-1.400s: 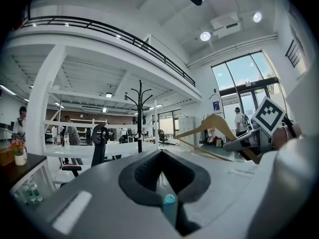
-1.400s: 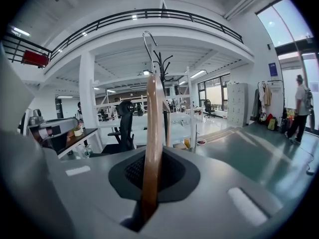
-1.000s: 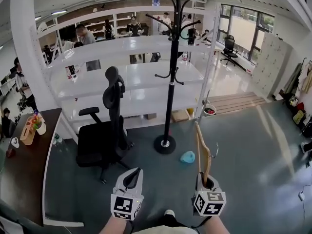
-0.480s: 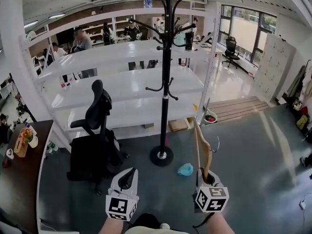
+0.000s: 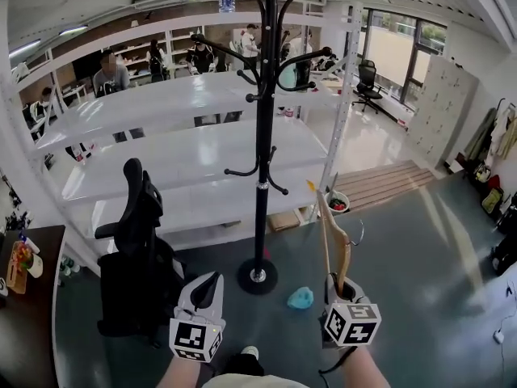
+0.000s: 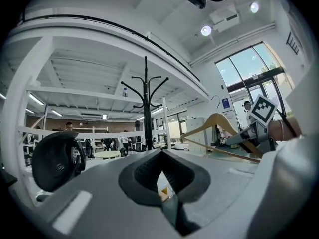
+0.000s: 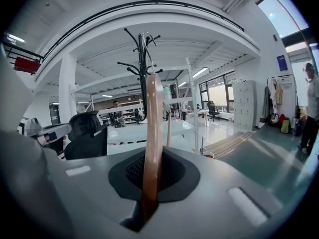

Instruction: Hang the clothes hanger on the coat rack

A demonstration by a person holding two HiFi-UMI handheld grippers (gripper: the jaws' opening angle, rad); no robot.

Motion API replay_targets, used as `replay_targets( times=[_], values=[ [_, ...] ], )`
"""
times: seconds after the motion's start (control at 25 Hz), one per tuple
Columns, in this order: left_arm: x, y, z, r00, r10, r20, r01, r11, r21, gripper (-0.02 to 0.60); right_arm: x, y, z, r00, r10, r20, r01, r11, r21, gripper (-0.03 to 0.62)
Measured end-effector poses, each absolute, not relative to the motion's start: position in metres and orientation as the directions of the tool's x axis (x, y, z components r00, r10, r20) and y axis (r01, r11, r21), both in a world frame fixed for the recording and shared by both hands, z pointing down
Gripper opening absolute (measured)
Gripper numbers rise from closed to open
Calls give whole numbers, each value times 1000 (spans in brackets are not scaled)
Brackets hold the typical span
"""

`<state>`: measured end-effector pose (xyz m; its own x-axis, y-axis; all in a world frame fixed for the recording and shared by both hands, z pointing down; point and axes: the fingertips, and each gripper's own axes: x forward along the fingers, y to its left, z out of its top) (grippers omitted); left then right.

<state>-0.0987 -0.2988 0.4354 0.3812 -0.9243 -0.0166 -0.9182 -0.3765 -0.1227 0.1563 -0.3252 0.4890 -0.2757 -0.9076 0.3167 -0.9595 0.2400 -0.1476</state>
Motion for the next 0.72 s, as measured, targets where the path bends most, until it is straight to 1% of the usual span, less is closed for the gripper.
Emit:
replay_targets(
  times=[0.44,0.72],
  values=[
    [-132,-404,414,435,-898,-64,-895,-423,-145,0,127,-467,433,-278,-922,271,-957,244,-156,26],
    [-148,-440,423,419,-906,-61,-903,-409,-129,0,119,-539,396,-281,-925,256,-958,254,-134,26]
  ],
)
